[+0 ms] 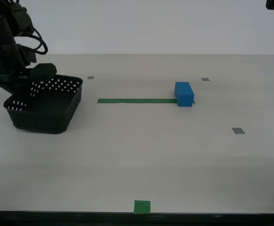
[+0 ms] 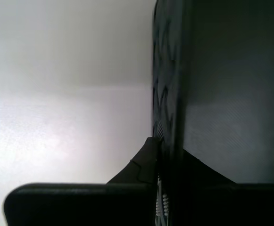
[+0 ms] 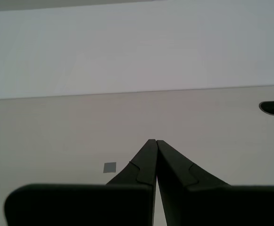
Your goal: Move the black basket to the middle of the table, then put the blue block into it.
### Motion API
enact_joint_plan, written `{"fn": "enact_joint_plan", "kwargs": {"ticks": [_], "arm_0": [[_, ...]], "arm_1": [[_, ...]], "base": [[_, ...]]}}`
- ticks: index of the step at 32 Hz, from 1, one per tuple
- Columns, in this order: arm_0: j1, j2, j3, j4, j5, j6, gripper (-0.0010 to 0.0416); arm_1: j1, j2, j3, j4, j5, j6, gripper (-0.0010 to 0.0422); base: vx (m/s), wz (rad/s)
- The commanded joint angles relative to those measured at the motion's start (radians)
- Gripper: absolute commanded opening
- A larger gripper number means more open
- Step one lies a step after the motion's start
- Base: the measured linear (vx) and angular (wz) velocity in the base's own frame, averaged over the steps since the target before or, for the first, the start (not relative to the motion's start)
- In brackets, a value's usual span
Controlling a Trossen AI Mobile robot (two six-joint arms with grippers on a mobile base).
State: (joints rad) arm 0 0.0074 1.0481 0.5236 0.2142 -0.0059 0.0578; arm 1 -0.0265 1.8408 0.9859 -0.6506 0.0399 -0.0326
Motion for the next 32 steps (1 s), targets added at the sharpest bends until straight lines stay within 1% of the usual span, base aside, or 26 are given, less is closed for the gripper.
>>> {"fn": "enact_joint_plan", "kwargs": {"ticks": [1, 2, 5, 6, 8, 9, 10, 11, 12, 13, 15, 16, 18, 21, 23, 27, 32], "arm_0": [[0.000, 0.000, 0.001, 0.000, 0.000, 0.002, 0.0000], [0.000, 0.000, 0.001, 0.000, -0.001, 0.003, 0.0000], [0.000, 0.000, 0.001, -0.002, 0.000, 0.003, 0.0000], [0.000, 0.000, 0.001, -0.006, -0.001, 0.003, 0.0000], [0.000, 0.000, 0.001, -0.014, -0.001, 0.004, 0.0000], [0.000, 0.000, 0.001, -0.018, 0.000, 0.005, 0.0000], [0.000, 0.000, 0.001, -0.018, 0.000, 0.004, 0.0000], [0.000, 0.000, 0.001, -0.018, -0.001, 0.005, 0.0000], [0.000, 0.000, 0.001, -0.018, 0.000, 0.005, 0.0000], [0.000, 0.000, 0.001, -0.018, -0.001, 0.006, 0.0000], [0.000, 0.000, 0.001, -0.018, -0.001, 0.006, 0.0000], [0.000, 0.000, 0.001, -0.018, -0.001, 0.015, 0.0000], [0.001, 0.000, 0.001, -0.017, -0.001, 0.018, 0.0000], [0.001, 0.000, 0.001, -0.018, -0.001, 0.021, 0.0000], [0.001, 0.000, 0.001, -0.021, -0.001, 0.021, 0.0000], [0.001, 0.000, 0.001, -0.030, -0.001, 0.021, 0.0000], [0.001, 0.000, 0.001, -0.039, -0.001, 0.021, 0.0000]], "arm_1": [[-0.026, -0.044, 0.047, -0.041, 0.034, -0.014, -0.0002], [-0.049, -0.070, 0.085, -0.070, 0.037, -0.036, -0.0002], [-0.088, -0.082, 0.148, -0.118, 0.037, -0.048, -0.0002], [-0.129, -0.084, 0.196, -0.161, 0.037, -0.047, -0.0002], [-0.178, -0.084, 0.240, -0.172, 0.037, -0.051, -0.0002], [-0.212, -0.084, 0.267, -0.173, 0.038, -0.070, -0.0002], [-0.226, -0.084, 0.279, -0.174, 0.042, -0.079, -0.0002], [-0.264, -0.078, 0.312, -0.174, 0.092, -0.090, -0.0002], [-0.277, -0.078, 0.322, -0.174, 0.122, -0.093, -0.0002], [-0.316, -0.078, 0.339, -0.155, 0.179, -0.113, -0.0002], [-0.348, -0.078, 0.338, -0.124, 0.178, -0.148, -0.0002], [-0.376, -0.077, 0.337, -0.111, 0.174, -0.166, -0.0002], [-0.399, -0.057, 0.337, -0.095, 0.159, -0.190, -0.0002], [-0.415, -0.009, 0.340, -0.076, 0.156, -0.205, -0.0002], [-0.430, 0.060, 0.340, -0.061, 0.156, -0.208, -0.0002], [-0.447, 0.117, 0.346, -0.016, 0.156, -0.237, -0.0002], [-0.493, 0.199, 0.459, -0.034, 0.156, -0.242, -0.0002]], "base": [[0.000, 0.000], [0.000, 0.000], [0.000, 0.000], [0.000, 0.000], [0.000, 0.000], [0.000, 0.000], [0.000, 0.000], [0.000, 0.000], [0.000, 0.000], [0.000, 0.000], [0.000, 0.000], [0.000, 0.000], [0.000, 0.000], [0.000, 0.000], [0.000, 0.000], [0.000, 0.000], [0.000, 0.000]]}}
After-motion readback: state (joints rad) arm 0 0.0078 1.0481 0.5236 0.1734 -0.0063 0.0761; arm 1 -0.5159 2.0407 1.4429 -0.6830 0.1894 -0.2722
